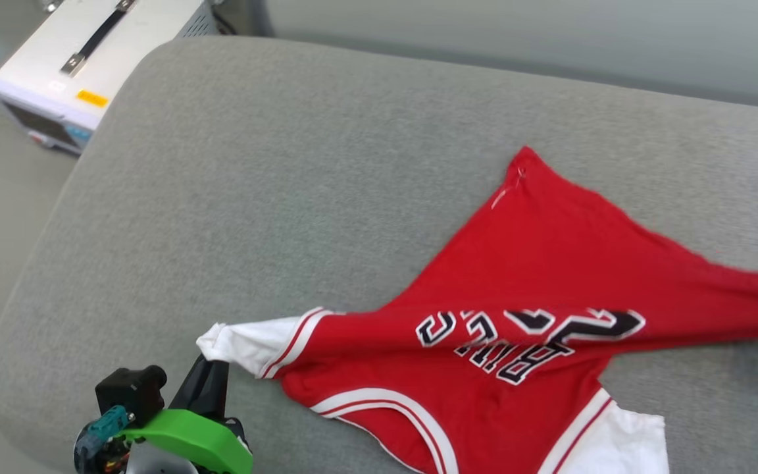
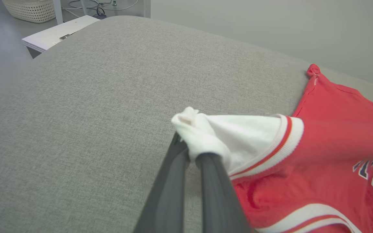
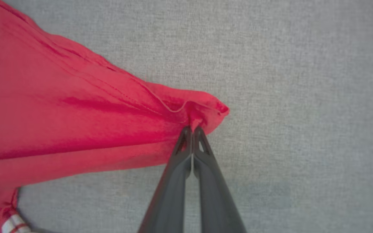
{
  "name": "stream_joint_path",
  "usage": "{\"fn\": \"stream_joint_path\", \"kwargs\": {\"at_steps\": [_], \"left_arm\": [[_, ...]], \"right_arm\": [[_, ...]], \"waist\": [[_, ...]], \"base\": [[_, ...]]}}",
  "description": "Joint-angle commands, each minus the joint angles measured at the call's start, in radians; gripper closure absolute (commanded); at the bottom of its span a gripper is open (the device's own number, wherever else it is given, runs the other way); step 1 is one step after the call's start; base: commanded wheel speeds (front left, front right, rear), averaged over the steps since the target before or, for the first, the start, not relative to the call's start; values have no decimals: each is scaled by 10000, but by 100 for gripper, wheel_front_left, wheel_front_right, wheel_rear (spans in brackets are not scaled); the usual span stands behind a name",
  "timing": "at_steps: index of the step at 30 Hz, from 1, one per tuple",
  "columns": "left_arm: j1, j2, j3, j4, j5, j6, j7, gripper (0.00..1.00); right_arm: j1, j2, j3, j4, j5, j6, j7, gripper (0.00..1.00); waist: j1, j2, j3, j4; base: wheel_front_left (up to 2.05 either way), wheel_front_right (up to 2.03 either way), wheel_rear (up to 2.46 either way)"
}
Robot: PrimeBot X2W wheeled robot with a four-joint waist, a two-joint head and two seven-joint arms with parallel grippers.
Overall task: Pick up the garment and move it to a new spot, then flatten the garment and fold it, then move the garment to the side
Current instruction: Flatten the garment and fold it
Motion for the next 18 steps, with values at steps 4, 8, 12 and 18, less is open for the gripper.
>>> {"fn": "stream_joint_path", "kwargs": {"at_steps": [4,8,12,18], "left_arm": [[326,210,114,-65,-107,198,234,100],[520,319,134,-118,-184,236,368,100],[615,400,129,-177,-235,262,493,100],[591,510,126,-300,-247,292,607,100]], "right_arm": [[2286,859,-1076,-1707,-11,-7,167,100],[4132,2037,-1956,-3112,-273,-7,234,100],[5483,3433,-2452,-3989,-434,-7,247,100],[6125,4329,-2349,-4158,-335,-7,-204,47]], "waist": [[1,-1,-785,-1044],[1,-1,-911,-1318],[1,-1,-928,-1463],[1,-1,-818,-1611]], "base": [[0,0,0],[0,0,0],[0,0,0],[0,0,0]]}}
